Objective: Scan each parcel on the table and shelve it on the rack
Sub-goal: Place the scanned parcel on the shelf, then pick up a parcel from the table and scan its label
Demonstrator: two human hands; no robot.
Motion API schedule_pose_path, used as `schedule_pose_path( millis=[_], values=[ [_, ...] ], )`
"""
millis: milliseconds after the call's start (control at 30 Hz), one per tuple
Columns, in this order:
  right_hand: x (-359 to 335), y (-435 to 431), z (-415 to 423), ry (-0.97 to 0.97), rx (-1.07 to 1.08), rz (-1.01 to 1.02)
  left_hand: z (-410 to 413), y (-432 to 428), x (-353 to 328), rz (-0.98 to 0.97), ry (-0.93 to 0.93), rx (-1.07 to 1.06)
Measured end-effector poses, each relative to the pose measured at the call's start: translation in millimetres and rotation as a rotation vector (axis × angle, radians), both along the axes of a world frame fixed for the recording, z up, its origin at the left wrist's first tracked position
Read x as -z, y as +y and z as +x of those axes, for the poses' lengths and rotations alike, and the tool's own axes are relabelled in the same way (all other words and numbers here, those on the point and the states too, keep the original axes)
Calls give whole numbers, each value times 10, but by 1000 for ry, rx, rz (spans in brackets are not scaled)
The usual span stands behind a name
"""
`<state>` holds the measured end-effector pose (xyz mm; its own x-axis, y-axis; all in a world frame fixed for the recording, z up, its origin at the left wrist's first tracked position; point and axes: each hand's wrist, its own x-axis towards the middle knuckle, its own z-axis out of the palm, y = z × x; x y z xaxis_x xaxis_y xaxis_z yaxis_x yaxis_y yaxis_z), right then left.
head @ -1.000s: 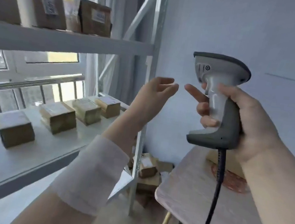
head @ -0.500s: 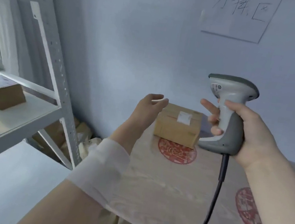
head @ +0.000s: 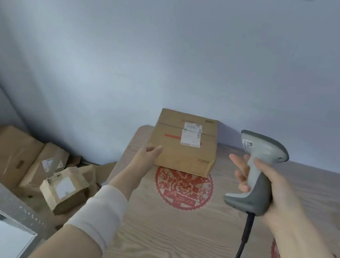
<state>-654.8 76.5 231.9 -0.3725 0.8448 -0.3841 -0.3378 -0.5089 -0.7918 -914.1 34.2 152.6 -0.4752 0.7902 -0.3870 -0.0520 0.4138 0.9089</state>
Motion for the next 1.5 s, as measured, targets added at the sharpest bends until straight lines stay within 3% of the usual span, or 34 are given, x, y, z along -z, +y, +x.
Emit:
schedule_pose_path(
  millis=[333, 500, 800, 933, 1333, 1500],
  values=[
    [845, 982, -172, -164, -25, -169, -421, 366, 849, -97, -60, -269],
    [1331, 1404, -400, -246, 15, -199, -791, 839, 1092, -62, -86, -187],
    [1905, 1839, -717, -323, 107, -261, -1289, 1497, 1573, -79, -389, 92],
    [1950, 1874, -706, -338, 88, -237, -1357, 1589, 1602, -67, -456, 208],
    [1635, 1545, -133, -410, 83, -82, -803, 1079, 1448, -37, -580, 189],
    [1394, 1219, 412, -369, 106, -72, -364, 741, 1115, 7, -426, 243]
  ],
)
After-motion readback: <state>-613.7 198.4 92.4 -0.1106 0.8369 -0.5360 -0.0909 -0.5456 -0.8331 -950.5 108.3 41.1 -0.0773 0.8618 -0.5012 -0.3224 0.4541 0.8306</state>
